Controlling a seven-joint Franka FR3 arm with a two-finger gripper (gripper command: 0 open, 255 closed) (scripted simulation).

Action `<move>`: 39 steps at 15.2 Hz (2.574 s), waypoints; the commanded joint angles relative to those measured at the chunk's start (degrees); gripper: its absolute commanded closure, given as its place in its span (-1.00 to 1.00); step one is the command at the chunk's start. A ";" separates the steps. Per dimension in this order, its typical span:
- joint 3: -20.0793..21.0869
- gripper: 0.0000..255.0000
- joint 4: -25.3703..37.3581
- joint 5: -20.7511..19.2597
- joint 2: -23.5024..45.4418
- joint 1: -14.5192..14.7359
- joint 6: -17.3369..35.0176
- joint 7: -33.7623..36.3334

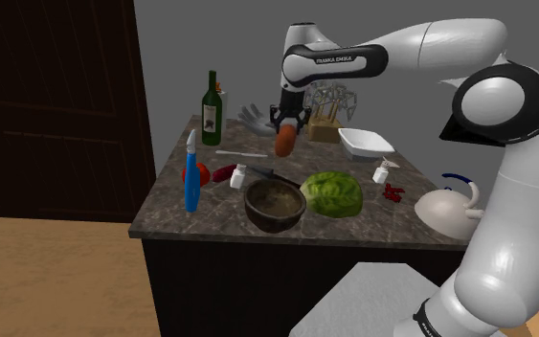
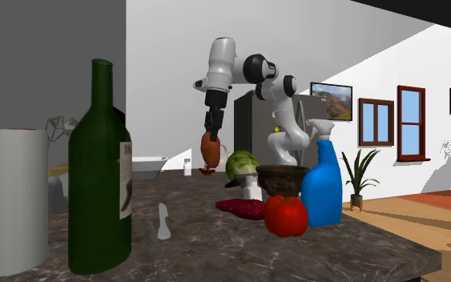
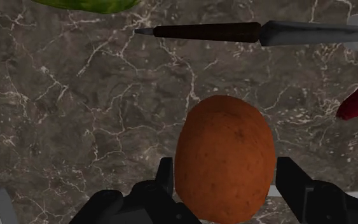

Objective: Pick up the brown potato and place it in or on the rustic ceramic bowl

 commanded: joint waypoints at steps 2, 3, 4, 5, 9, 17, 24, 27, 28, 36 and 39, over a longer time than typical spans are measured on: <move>0.02 1.00 1.72 0.11 -0.16 0.02 -1.88 -0.31; 0.35 1.00 -0.64 0.17 -1.95 0.45 -1.42 0.57; 0.70 1.00 -2.90 0.25 -3.70 0.88 -1.03 1.45; 1.06 1.00 -5.04 0.35 -5.38 1.33 -0.69 2.33; 2.69 1.00 -12.57 0.92 -11.65 3.16 0.11 5.93; 6.77 1.00 -23.62 2.99 -22.19 7.19 -0.26 13.43; 11.21 1.00 -29.49 5.73 -29.24 11.09 -2.08 20.46; 11.31 1.00 -31.57 5.62 -29.01 11.11 0.20 20.80; 11.34 1.00 -32.24 5.58 -28.90 11.11 0.96 20.92; 11.67 1.00 -37.17 5.01 -27.60 11.11 7.07 22.02; 11.81 1.00 -38.83 4.69 -26.89 11.08 9.37 22.51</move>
